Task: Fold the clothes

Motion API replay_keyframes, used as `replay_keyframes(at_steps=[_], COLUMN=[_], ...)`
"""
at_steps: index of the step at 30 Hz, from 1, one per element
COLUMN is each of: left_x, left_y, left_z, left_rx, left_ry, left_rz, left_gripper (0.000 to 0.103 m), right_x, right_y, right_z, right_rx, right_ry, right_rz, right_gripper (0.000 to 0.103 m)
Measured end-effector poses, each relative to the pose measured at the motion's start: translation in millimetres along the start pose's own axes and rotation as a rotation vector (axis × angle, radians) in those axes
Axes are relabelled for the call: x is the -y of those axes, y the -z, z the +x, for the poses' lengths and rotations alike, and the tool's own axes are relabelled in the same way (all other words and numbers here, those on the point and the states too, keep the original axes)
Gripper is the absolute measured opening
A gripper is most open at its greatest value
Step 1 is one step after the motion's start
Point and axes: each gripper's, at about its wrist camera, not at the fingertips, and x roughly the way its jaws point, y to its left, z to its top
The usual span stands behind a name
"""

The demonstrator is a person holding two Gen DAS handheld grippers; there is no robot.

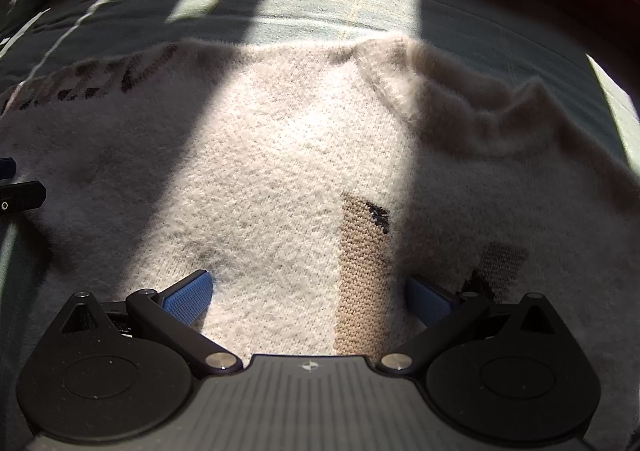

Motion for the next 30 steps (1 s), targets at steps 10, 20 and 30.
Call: replay_keyframes(at_steps=[10, 20, 30], left_x=[-69.5, -139.3, -144.6], left_y=[1.5, -5.1, -13.9], left_z=[16.2, -10.3, 13.9], left_rx=[-0.009, 0.074, 0.036], left_ry=[-0.123, -0.163, -0.173], left_rz=[-0.141, -0.399, -0.356], left_gripper=[0.083, 0.083, 0.084], right_x=[-3.5, -3.8, -3.3], right_y=[-1.2, -2.9, -5.2], right_z=[0.4, 1.3, 1.4], right_rx=[-0.015, -0.028, -0.049], right_ry=[0.017, 0.027, 0.029], right_rz=[-0.004, -0.004, -0.005], right_gripper=[0.103, 0.103, 0.103])
